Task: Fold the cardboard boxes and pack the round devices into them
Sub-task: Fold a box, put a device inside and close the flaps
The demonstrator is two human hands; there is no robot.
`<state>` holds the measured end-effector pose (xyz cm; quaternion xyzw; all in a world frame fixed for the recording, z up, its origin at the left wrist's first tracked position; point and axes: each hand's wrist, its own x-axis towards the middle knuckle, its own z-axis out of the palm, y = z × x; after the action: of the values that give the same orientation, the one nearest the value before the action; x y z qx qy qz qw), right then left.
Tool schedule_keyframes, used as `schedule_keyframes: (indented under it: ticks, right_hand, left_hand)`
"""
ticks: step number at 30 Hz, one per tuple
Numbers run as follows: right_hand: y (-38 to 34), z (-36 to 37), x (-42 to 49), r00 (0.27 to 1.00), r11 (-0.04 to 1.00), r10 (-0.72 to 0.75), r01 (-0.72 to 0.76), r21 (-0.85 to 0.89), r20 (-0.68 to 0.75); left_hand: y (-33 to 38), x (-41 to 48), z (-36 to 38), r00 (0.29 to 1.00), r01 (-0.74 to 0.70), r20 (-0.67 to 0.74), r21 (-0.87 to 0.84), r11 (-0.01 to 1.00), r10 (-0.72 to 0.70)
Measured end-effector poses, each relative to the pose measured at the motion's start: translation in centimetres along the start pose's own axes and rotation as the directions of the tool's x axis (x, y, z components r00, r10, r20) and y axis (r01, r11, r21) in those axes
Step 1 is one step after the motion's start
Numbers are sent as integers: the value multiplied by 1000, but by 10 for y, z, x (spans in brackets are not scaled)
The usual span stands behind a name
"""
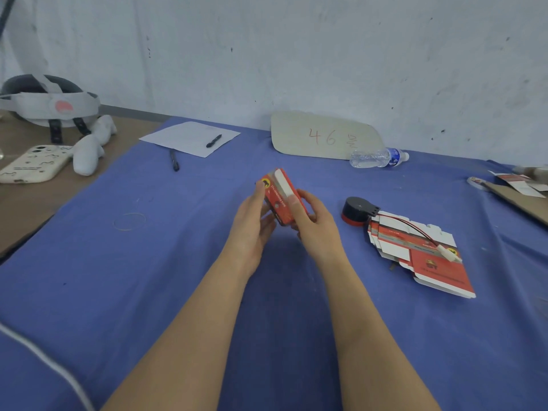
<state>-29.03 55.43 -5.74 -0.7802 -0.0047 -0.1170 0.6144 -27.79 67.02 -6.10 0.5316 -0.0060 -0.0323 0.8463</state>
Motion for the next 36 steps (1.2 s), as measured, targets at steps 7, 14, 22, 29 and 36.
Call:
schedule_keyframes:
  ticks: [7,14,22,29,36]
  right_hand:
    - [-4,24,-8,996,996,-87,87,-12,6]
    - [-7,23,-7,987,985,-155,151,82,40]
    - [-9,25,-7,987,982,-114,95,166,110]
    - [-10,25,-8,994,970,-60,36,242,90]
    - [-11,25,-8,992,981,-61,39,192,111]
  left_hand:
    - [-3,0,3,992,-69,-103,69,995,76]
    - [-8,-3,7,971,-211,-79,171,963,226]
    - [-9,-2,7,968,-224,-70,178,958,240]
    - [-14,0,5,968,-208,-95,229,951,234]
    - [-14,-1,6,949,-250,-114,301,921,295]
